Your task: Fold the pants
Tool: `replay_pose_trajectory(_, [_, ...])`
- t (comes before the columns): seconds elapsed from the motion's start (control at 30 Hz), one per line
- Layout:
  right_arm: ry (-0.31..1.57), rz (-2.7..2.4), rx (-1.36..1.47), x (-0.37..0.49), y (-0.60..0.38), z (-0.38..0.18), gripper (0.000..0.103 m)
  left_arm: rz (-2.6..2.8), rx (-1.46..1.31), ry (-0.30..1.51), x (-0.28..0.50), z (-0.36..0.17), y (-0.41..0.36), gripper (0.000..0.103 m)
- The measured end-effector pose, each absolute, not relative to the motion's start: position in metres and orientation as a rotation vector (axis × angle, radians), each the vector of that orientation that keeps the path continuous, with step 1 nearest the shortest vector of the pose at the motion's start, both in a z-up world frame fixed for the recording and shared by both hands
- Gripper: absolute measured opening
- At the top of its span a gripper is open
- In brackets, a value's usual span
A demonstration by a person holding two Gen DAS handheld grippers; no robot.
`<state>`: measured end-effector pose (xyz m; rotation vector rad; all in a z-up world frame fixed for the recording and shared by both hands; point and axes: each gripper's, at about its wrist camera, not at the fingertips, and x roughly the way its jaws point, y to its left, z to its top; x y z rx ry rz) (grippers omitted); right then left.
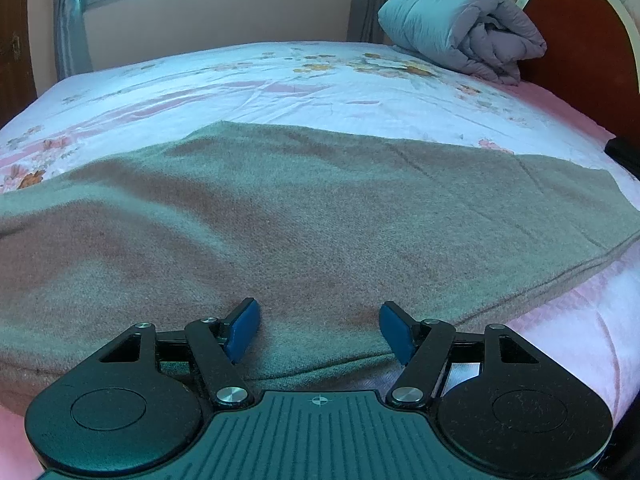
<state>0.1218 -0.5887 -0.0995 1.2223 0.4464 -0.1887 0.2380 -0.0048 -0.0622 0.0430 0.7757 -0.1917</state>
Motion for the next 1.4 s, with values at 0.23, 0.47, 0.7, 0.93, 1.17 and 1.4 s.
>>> replay_pose_trajectory(0.23, [0.427,-0.155,1.265,0.123,-0.589,-0.102,0.011,-0.180,0.044,0.775,0.238,-0.063,-0.007,0.068])
replay_pose_trajectory(0.47, [0.518,-0.169,1.074,0.148,-0.581,-0.086,0.000,-0.162,0.044,0.770,0.238,-0.062,-0.009,0.070])
replay_pose_trajectory(0.7, [0.515,-0.164,0.925,0.145,-0.582,-0.067,0.000,-0.154,0.049,0.759,0.236,-0.062,-0.008,0.070])
replay_pose_trajectory(0.93, [0.441,-0.159,1.136,0.123,-0.597,-0.095,0.002,-0.187,0.052,0.792,0.242,-0.056,-0.005,0.071])
replay_pose_trajectory(1.17, [0.347,-0.085,0.906,0.112,-0.569,-0.027,0.011,-0.078,0.026,0.642,0.215,-0.036,0.029,0.094])
replay_pose_trajectory(1.4, [0.628,-0.058,0.923,0.175,-0.523,-0.080,0.000,0.102,0.052,0.758,0.244,-0.063,0.092,0.103])
